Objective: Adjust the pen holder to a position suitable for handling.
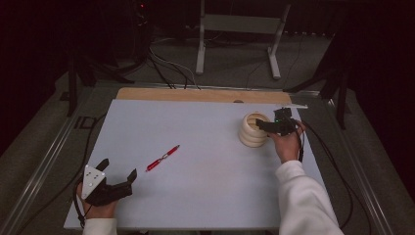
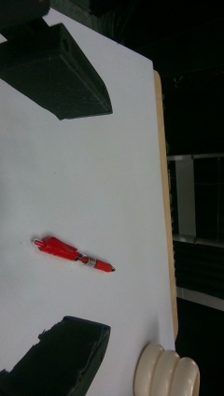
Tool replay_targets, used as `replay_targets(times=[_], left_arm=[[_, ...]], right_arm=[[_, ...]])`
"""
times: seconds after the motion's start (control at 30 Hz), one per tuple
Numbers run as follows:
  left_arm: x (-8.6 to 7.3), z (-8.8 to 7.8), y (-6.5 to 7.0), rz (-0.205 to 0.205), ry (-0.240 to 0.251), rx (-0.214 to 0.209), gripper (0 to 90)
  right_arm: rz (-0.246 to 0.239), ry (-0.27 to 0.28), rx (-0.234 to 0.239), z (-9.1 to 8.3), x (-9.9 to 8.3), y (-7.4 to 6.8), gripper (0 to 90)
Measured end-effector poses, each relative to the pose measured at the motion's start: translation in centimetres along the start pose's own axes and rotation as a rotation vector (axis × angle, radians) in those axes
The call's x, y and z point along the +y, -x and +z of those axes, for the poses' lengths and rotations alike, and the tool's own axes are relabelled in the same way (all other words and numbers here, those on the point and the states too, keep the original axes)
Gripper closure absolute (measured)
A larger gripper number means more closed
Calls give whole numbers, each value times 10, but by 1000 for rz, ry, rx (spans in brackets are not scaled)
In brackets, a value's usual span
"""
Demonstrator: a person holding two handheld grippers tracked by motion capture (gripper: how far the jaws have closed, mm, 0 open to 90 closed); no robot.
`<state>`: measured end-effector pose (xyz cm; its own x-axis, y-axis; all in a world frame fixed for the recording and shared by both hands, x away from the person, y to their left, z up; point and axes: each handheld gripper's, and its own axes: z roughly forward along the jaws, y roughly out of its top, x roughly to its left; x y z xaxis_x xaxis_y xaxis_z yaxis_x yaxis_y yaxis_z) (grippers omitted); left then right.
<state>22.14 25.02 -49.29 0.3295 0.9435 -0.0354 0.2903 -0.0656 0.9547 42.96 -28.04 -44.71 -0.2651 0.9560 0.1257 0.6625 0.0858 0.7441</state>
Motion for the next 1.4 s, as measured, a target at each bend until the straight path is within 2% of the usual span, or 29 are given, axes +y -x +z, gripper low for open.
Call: replay_targets(times=[0.03,0.17,0.33,0.4,0.53,0.57,0.6,0.67,0.77,0.8,0.83,1.2,1.27,1.33,1.37,1.4], left_arm=[[0,0,0,2,-1,-1,0],[0,1,1,1,-1,-2,0],[0,0,0,1,0,-2,0],[0,0,0,2,-1,-2,0],[0,1,0,4,-4,-4,0],[0,1,0,4,-4,-4,0],[0,1,1,4,-4,-3,0],[0,1,1,2,-2,-2,0],[0,0,0,2,-3,-2,0],[0,0,0,1,-3,-2,0],[0,0,0,1,-3,-2,0],[0,1,0,4,-6,-3,0],[0,1,1,4,-7,-4,0],[0,1,1,3,-8,-4,0],[0,1,1,4,-8,-4,0],[0,1,1,4,-8,-4,0]], right_arm=[[15,-20,-10,3,-1,2,290],[46,-43,-28,7,-3,4,471],[52,-81,-24,12,-5,3,576],[74,-83,-22,12,-5,4,605],[72,-96,-32,12,-6,5,708],[72,-96,-32,12,-6,5,708],[66,-89,-28,11,-7,6,753],[64,-92,-24,11,-8,5,756],[37,-88,-39,9,-8,2,762],[10,-81,-34,8,-9,0,762],[10,-81,-34,8,-9,0,762],[-62,-79,68,-4,-15,-20,763],[-88,-84,103,-6,-18,-30,763],[-98,-87,109,-7,-18,-34,763],[-127,-92,133,-9,-19,-44,763],[-127,-92,133,-9,-19,-44,763]])
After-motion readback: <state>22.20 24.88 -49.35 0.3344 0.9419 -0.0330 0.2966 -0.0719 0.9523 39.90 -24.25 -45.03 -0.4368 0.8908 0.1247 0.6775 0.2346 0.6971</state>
